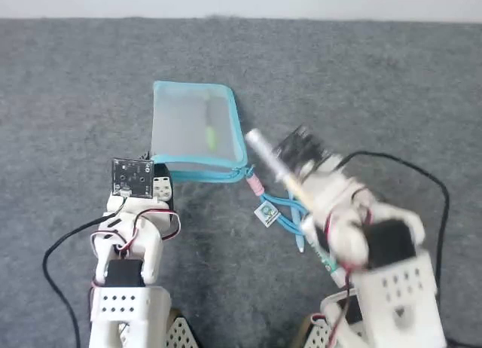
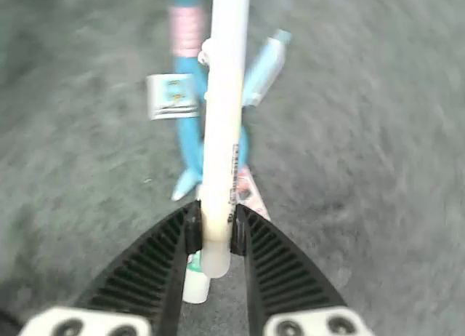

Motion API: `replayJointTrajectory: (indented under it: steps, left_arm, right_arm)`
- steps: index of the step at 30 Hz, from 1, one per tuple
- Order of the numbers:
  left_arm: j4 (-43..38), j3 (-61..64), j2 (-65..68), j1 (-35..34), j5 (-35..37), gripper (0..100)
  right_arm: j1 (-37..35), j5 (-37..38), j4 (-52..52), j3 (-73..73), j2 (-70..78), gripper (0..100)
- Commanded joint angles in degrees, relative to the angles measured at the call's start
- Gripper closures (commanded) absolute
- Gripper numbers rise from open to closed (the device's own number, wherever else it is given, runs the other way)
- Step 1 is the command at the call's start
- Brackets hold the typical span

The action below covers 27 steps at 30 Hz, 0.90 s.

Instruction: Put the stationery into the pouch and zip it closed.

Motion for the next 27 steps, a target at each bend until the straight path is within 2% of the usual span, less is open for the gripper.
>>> replayJointTrajectory:
  steps: [1,5,22,27]
  left_arm:
    - [-2.11,-1.01,-0.62,0.44,0.44,99]
    - [-2.02,-1.01,-0.70,0.44,0.44,99]
    - [-2.02,-1.01,-0.70,0.79,0.44,99]
    - [-1.41,-0.04,-0.62,6.59,0.35,99]
  right_arm:
    - [-7.69,0.97,3.91,-2.02,-4.53,99.2]
    - [-11.82,-0.97,3.74,-1.93,-1.71,99.2]
    - [-11.91,-3.52,-10.07,-3.96,23.43,99.1]
    - [-12.00,-8.70,-8.66,-13.54,29.85,99.1]
